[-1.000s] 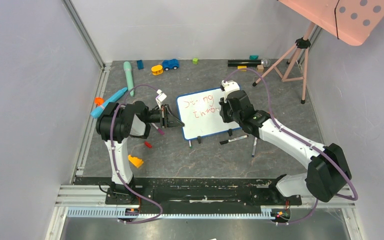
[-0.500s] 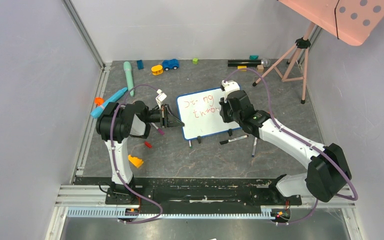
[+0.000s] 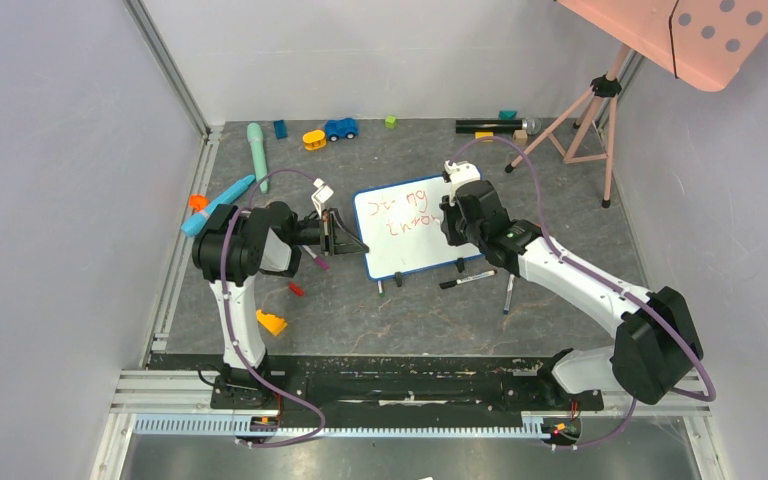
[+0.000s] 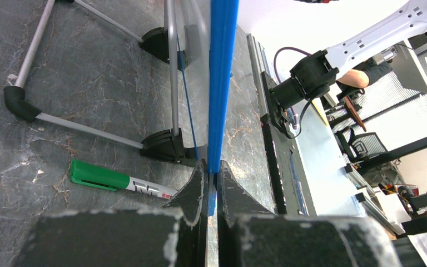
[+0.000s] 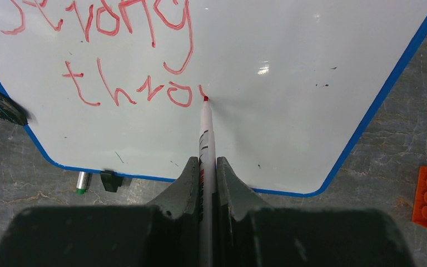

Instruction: Write a sentence on the whiteboard

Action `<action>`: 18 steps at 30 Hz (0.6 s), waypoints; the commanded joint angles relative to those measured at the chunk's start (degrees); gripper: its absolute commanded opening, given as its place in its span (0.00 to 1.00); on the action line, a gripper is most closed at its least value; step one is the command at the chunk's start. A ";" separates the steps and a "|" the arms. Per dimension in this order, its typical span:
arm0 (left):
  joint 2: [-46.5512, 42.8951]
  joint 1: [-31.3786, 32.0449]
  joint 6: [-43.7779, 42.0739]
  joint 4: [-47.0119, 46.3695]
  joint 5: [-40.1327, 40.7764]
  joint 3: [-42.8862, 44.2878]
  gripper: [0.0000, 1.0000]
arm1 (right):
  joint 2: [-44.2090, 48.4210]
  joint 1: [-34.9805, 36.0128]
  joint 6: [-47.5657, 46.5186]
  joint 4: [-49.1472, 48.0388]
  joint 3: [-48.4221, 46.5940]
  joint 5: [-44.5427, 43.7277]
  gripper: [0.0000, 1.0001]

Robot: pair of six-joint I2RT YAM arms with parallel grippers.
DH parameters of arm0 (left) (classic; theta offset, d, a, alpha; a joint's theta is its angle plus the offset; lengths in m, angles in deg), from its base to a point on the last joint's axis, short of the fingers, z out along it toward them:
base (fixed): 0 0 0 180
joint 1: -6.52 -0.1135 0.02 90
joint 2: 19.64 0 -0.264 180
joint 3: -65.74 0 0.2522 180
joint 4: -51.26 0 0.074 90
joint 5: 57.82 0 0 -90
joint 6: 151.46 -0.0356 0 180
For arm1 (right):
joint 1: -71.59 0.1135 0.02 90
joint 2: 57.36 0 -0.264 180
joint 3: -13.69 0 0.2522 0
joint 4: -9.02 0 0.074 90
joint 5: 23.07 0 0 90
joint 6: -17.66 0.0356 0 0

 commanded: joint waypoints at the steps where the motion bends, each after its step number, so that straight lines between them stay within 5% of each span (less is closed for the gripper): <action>1: 0.91 0.78 1.74 -4.66 -2.22 1.22 0.02 | -0.49 -0.93 0.07 0.86 -1.17 -3.05 0.00; 18: 0.90 0.78 1.72 -4.66 -2.20 1.32 0.02 | -3.37 -2.00 -1.29 1.37 -7.30 -3.03 0.00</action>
